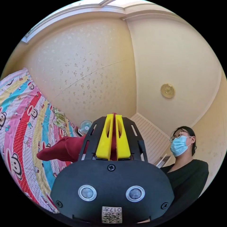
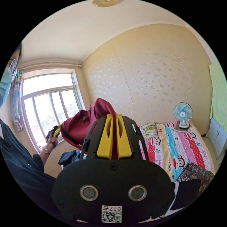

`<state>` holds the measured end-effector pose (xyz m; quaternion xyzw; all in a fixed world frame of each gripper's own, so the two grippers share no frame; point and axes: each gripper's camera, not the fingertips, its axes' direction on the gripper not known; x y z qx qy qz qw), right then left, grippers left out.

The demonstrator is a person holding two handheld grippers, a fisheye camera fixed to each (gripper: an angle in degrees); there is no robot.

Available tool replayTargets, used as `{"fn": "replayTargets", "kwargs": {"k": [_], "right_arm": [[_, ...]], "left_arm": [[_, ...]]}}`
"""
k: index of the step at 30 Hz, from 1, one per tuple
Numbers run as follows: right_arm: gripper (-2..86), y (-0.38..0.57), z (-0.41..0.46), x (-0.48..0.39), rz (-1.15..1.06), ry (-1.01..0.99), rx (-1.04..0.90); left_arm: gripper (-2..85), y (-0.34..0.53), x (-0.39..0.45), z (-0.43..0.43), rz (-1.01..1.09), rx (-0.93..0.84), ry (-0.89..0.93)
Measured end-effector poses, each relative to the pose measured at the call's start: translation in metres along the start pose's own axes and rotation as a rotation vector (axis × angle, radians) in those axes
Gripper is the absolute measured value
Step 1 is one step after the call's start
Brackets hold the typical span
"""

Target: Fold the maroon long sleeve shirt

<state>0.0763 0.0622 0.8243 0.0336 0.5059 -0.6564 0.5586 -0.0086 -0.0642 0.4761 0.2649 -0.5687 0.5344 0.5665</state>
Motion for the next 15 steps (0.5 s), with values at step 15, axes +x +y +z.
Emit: {"fn": "replayTargets", "kwargs": {"k": [15], "right_arm": [[3.1, -0.009, -0.063, 0.009, 0.034, -0.061, -0.02]], "left_arm": [[-0.7, 0.017, 0.039, -0.04, -0.013, -0.006, 0.163]]}}
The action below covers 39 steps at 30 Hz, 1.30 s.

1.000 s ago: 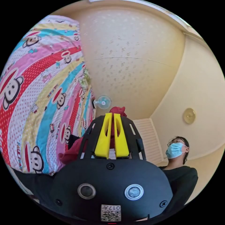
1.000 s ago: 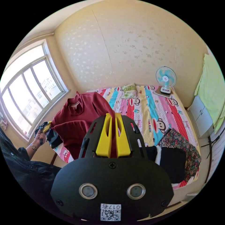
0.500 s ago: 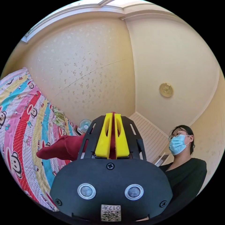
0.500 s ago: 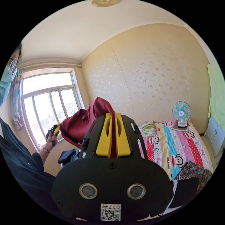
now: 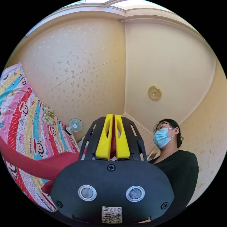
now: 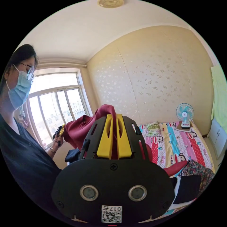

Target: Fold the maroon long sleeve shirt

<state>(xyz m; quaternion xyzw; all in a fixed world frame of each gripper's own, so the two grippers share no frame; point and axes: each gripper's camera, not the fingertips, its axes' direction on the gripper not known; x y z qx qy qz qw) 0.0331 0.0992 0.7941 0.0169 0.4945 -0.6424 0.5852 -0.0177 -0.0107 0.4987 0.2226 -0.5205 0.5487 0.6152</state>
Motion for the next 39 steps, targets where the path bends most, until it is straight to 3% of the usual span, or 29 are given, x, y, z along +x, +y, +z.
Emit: {"fn": "replayTargets", "kwargs": {"k": [5, 11, 13, 15, 17, 20, 24, 31, 35, 37, 39], "right_arm": [[3.1, -0.027, 0.057, 0.058, 0.032, 0.084, -0.146], [3.3, -0.008, 0.268, 0.224, 0.25, 0.085, -0.378], [3.6, 0.023, 0.324, 0.271, 0.366, 0.162, -0.53], [4.4, 0.073, 0.357, 0.311, 0.511, 0.225, -0.688], [5.3, 0.114, 0.356, 0.321, 0.559, 0.165, -0.729], [7.6, 0.194, 0.344, 0.32, 0.597, 0.147, -0.945], [10.0, 0.273, 0.322, 0.303, 0.732, 0.049, -1.109], [11.7, 0.307, 0.38, 0.302, 0.975, -0.067, -1.171], [4.5, 0.296, 0.403, 0.342, 1.115, -0.062, -1.188], [2.2, 0.268, 0.402, 0.369, 1.175, -0.237, -1.061], [1.4, 0.206, 0.375, 0.418, 1.242, -0.449, -0.71]], "left_arm": [[-0.6, -0.032, -0.044, 0.035, 0.001, -0.054, -0.222], [-0.6, -0.07, -0.286, 0.082, -0.341, -0.14, -0.705], [-0.3, -0.044, -0.351, 0.083, -0.419, -0.2, -0.87], [0.3, -0.011, -0.379, 0.081, -0.473, -0.248, -0.881], [1.3, 0.033, -0.394, 0.076, -0.485, -0.329, -0.904], [4.0, 0.114, -0.403, 0.054, -0.525, -0.529, -1.102], [5.6, 0.203, -0.408, 0.007, -0.701, -0.672, -1.253], [5.9, 0.24, -0.425, -0.011, -0.873, -0.655, -1.268], [6.3, 0.24, -0.448, 0.005, -0.873, -0.764, -1.264], [6.1, 0.242, -0.46, 0.005, -0.903, -0.813, -1.245], [5.7, 0.238, -0.463, 0.001, -0.904, -0.832, -1.237]]}}
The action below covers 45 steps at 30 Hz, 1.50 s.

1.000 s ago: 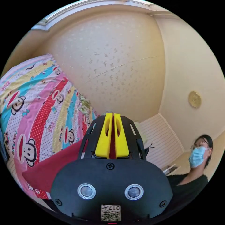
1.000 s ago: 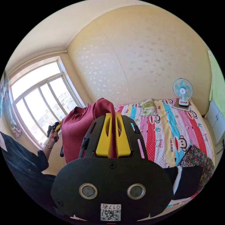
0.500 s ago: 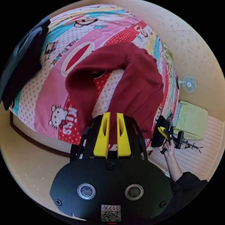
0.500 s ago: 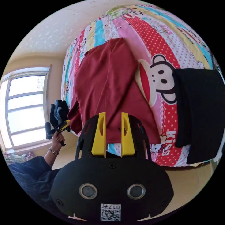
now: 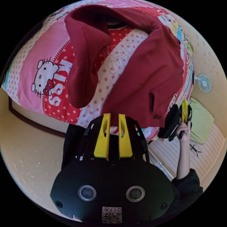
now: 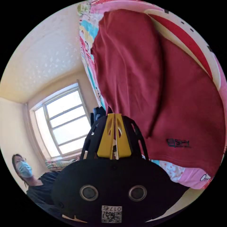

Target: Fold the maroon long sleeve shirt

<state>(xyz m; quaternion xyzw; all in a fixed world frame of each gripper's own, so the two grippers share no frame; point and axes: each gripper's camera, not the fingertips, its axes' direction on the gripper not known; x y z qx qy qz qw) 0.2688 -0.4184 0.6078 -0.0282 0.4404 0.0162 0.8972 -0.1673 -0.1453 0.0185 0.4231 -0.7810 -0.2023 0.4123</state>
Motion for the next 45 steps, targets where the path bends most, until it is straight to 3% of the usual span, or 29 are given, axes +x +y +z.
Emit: {"fn": "replayTargets", "kwargs": {"k": [2, 3, 4, 6, 8, 12, 15, 17, 20, 22, 25, 27, 29, 31, 34, 36, 39, 41, 45], "right_arm": [[1.5, -0.011, -0.067, -0.037, -0.08, -0.091, 0.165], [1.8, -0.015, -0.105, -0.062, -0.147, -0.025, 0.246], [2.0, -0.016, -0.118, -0.074, -0.173, 0.044, 0.267], [4.2, -0.026, -0.132, -0.094, -0.109, 0.415, 0.222], [8.2, -0.034, -0.11, -0.082, -0.025, 0.537, 0.096], [12.7, -0.023, -0.017, -0.026, 0.101, 0.537, -0.104], [12.2, -0.006, 0.037, 0.008, 0.209, 0.578, -0.132], [9.2, -0.001, 0.038, -0.003, 0.229, 0.638, -0.017], [4.2, -0.02, 0.027, -0.026, 0.21, 0.519, -0.069], [3.6, -0.035, -0.005, -0.054, 0.104, 0.3, -0.043], [3.4, -0.048, -0.1, -0.101, -0.043, 0.009, 0.168], [3.6, -0.031, -0.198, -0.123, -0.208, -0.108, 0.514], [4.0, -0.007, -0.254, -0.112, -0.147, -0.136, 0.767], [5.0, 0.01, -0.277, -0.097, -0.051, -0.082, 0.852], [8.1, 0.008, -0.253, -0.084, 0.037, 0.269, 0.611], [10.5, 0.005, -0.196, -0.068, 0.073, 0.605, 0.345], [10.7, 0.003, -0.123, -0.029, 0.12, 0.952, 0.057], [9.2, 0.005, -0.099, -0.025, 0.059, 1.077, 0.01], [4.3, -0.002, -0.101, -0.068, -0.012, 1.026, -0.081]], "left_arm": [[5.2, -0.001, -0.005, -0.008, 0.013, 0.008, -0.013], [4.9, -0.003, -0.008, -0.013, 0.025, 0.015, -0.028], [4.4, -0.004, -0.011, -0.017, 0.045, 0.019, -0.044], [4.0, -0.006, -0.014, -0.021, 0.064, 0.025, -0.082], [3.9, -0.008, -0.016, -0.023, 0.078, 0.028, -0.096], [5.7, -0.017, -0.023, -0.022, 0.02, 0.01, -0.072], [6.0, -0.028, -0.024, -0.02, 0.007, -0.027, -0.1], [6.0, -0.033, -0.022, -0.022, 0.013, -0.047, -0.132], [6.1, -0.038, -0.022, -0.03, 0.029, -0.084, -0.163], [6.1, -0.037, -0.022, -0.039, 0.096, -0.104, -0.184], [6.4, -0.029, -0.029, -0.057, 0.145, -0.085, -0.196], [7.1, -0.022, -0.038, -0.073, 0.14, -0.04, -0.197], [8.3, -0.013, -0.049, -0.09, 0.108, 0.032, -0.215], [9.5, -0.005, -0.066, -0.106, 0.055, 0.103, -0.194], [10.4, -0.007, -0.085, -0.103, -0.005, 0.075, -0.103], [10.2, -0.01, -0.09, -0.097, -0.026, 0.044, -0.084], [8.5, -0.015, -0.088, -0.096, -0.04, 0.003, -0.112], [3.7, -0.022, -0.084, -0.101, 0.029, -0.075, -0.104], [2.1, -0.015, -0.086, -0.14, 0.245, -0.157, -0.032]]}}
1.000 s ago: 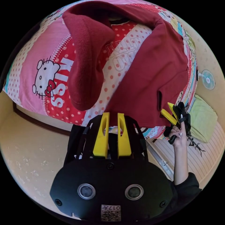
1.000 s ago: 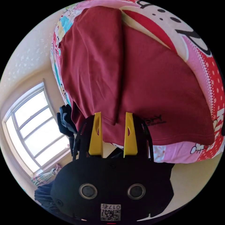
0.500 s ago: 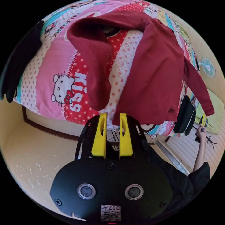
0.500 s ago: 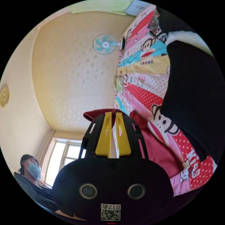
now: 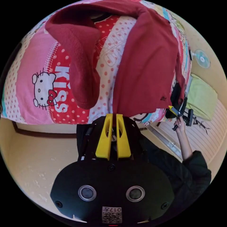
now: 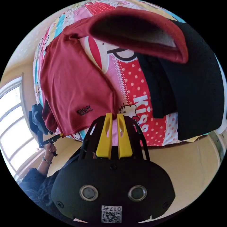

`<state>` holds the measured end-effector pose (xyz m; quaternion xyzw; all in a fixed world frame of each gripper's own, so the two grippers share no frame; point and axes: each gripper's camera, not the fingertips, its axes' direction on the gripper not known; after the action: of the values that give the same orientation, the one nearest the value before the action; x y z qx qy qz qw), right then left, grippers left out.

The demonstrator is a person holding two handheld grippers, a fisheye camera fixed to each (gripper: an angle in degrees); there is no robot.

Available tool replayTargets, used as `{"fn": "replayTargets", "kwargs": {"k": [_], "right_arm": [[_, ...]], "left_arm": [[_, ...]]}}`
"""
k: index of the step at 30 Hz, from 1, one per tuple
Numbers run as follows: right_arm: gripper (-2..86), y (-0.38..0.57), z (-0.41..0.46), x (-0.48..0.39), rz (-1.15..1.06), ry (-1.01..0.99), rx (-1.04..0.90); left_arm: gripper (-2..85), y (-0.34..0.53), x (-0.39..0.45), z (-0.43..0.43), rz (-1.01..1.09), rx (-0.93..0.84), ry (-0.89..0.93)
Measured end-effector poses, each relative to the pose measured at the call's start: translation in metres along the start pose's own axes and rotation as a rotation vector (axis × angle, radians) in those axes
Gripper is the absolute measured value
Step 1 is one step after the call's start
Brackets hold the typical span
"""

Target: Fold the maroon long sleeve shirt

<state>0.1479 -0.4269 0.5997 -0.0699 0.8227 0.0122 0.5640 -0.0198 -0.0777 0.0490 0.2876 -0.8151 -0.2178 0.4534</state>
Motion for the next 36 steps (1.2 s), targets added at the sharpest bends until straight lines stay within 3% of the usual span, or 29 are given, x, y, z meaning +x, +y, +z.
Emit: {"fn": "replayTargets", "kwargs": {"k": [3, 8, 12, 16, 21, 24, 27, 29, 34, 36], "right_arm": [[3.5, 0.026, -0.026, -0.011, -0.084, 0.106, -0.037], [2.9, 0.061, 0.005, 0.004, 0.014, 0.202, -0.204], [2.3, 0.094, -0.004, 0.008, 0.145, -0.004, -0.133], [1.7, 0.117, -0.012, -0.003, 0.153, -0.032, -0.11], [1.1, 0.132, -0.016, -0.026, 0.145, 0.047, -0.144], [0.9, 0.132, -0.016, -0.044, 0.122, 0.114, -0.173], [0.6, 0.129, -0.014, -0.06, 0.108, 0.155, -0.196], [0.6, 0.128, -0.012, -0.069, 0.096, 0.158, -0.202], [0.6, 0.127, -0.007, -0.086, 0.127, 0.133, -0.176], [0.5, 0.13, -0.002, -0.093, 0.134, 0.116, -0.165]], "left_arm": [[2.2, 0.029, -0.013, -0.021, 0.04, -0.01, 0.174], [6.9, 0.061, -0.048, -0.022, -0.119, -0.025, 0.197], [12.2, 0.079, -0.112, -0.064, -0.414, 0.306, 0.435], [14.3, 0.087, -0.156, -0.102, -0.696, 0.538, 0.423], [15.2, 0.046, -0.193, -0.094, -0.716, 0.398, 0.373], [12.1, 0.027, -0.199, -0.102, -0.609, 0.266, 0.244], [5.2, 0.024, -0.189, -0.125, -0.318, 0.183, 0.123], [3.9, 0.048, -0.183, -0.158, -0.214, 0.283, 0.068], [4.7, 0.203, -0.156, -0.258, -0.148, 0.809, -0.419], [6.0, 0.234, -0.166, -0.251, -0.139, 0.849, -0.444]]}}
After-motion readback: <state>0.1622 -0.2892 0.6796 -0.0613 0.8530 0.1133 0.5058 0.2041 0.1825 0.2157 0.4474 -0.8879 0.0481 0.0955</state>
